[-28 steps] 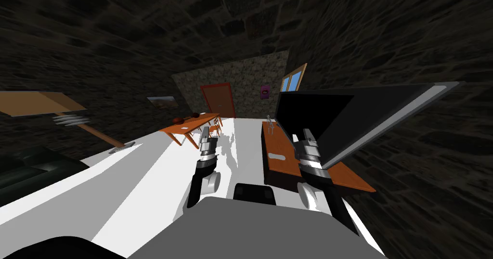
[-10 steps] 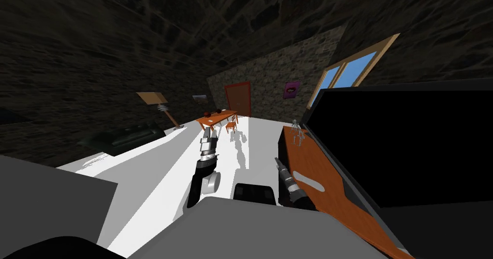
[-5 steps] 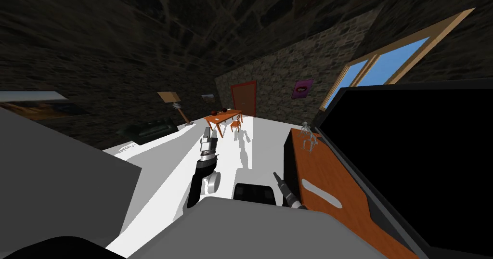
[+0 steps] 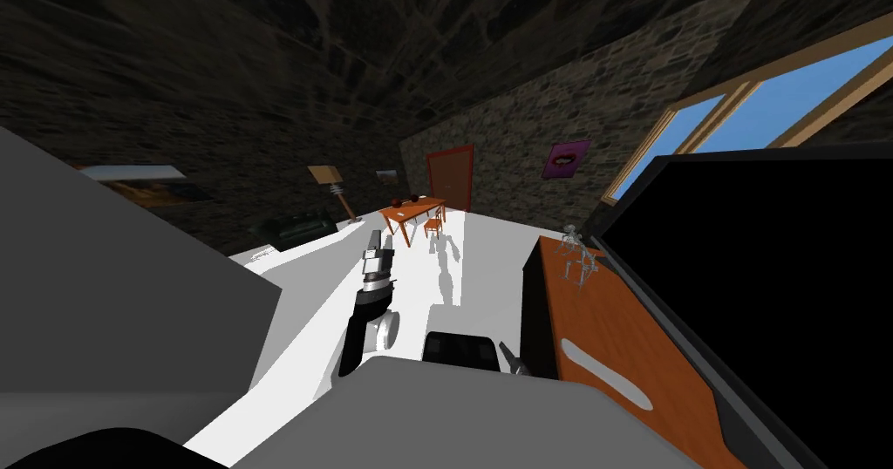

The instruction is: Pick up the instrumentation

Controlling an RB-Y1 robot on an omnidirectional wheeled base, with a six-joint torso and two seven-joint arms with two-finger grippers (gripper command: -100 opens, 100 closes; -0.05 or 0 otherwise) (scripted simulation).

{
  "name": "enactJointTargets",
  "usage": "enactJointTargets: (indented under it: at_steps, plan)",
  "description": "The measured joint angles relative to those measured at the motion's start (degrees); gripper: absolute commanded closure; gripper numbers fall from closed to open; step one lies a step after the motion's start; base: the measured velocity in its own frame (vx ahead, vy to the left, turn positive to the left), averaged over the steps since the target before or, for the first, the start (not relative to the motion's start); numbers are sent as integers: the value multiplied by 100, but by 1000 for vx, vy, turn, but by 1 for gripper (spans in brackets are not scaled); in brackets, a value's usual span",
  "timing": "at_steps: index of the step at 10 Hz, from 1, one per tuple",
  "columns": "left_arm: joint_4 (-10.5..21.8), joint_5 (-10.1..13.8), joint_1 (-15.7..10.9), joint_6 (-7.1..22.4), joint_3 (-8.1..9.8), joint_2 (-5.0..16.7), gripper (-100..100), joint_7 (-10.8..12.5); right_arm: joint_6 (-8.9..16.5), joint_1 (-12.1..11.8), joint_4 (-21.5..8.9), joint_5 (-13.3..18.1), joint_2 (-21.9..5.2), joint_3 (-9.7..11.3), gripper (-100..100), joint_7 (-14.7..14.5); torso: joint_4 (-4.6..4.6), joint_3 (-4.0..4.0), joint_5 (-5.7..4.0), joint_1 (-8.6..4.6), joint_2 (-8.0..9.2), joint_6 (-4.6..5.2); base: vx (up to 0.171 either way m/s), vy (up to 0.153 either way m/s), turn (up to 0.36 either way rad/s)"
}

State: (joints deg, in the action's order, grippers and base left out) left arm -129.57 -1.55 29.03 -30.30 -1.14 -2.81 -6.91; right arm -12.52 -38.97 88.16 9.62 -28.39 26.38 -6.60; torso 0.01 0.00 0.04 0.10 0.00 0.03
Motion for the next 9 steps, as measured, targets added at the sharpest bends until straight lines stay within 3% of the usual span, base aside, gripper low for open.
enactJointTargets:
  at_steps: [4,7,9]
  plan:
    - [0,0,0,0,0,0,0,0,45,-61,-391,76,-262,199,-100,-165,1,3,-1,-3,4,1,10,11,118]
    - [0,0,-1,0,0,0,0,0,146,-124,-682,190,-618,501,-100,-398,0,0,0,-1,0,-3,15,12,149]
    - [0,0,0,0,0,0,0,0,96,-72,-1215,322,-609,679,-100,-659,0,1,-1,-1,1,-1,15,9,141]
